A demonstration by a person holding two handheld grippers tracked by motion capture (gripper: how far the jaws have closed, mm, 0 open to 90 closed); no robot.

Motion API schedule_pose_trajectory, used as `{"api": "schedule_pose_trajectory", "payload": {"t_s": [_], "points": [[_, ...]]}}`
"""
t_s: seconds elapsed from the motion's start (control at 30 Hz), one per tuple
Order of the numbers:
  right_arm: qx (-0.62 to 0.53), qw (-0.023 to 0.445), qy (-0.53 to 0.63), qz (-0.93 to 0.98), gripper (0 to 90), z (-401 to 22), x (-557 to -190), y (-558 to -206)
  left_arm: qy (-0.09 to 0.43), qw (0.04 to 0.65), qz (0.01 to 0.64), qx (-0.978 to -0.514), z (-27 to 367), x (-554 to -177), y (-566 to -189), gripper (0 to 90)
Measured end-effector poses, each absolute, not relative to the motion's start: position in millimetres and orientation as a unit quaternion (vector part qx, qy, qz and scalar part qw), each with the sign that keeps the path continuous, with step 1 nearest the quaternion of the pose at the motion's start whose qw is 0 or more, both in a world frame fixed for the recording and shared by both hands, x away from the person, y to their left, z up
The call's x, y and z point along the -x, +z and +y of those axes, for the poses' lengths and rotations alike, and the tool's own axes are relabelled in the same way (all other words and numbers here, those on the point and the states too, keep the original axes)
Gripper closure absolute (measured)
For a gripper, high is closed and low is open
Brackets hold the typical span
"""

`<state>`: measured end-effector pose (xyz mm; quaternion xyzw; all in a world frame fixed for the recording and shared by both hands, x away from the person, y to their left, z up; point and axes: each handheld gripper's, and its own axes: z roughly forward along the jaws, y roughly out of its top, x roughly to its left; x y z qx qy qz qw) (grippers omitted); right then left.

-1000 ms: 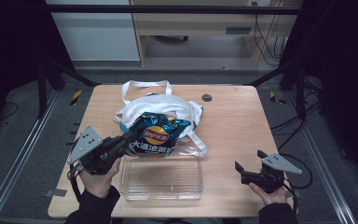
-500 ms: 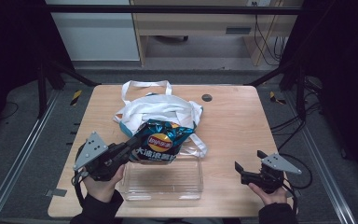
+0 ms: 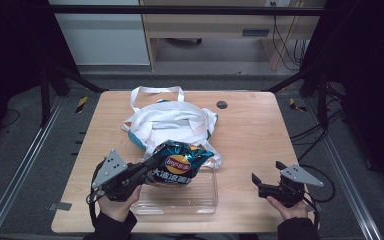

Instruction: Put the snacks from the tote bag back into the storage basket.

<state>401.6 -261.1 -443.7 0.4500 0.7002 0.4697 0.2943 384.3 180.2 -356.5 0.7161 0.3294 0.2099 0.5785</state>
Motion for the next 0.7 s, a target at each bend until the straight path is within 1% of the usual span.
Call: {"api": "schedule_pose_trajectory", "payload": {"t_s": [0.33, 0.7], "points": [[-0.448, 0.296, 0.469, 0.701, 6.1, -260.9, -401.5, -443.7, 0.199, 0.558, 0.334, -0.733, 174.2, -386.4, -373.5, 90.0], [-0.448, 0.295, 0.468, 0.702, 6.2, -260.2, -401.4, -443.7, 0.203, 0.557, 0.348, -0.726, 178.3, -387.3, -379.8, 90.0]]}}
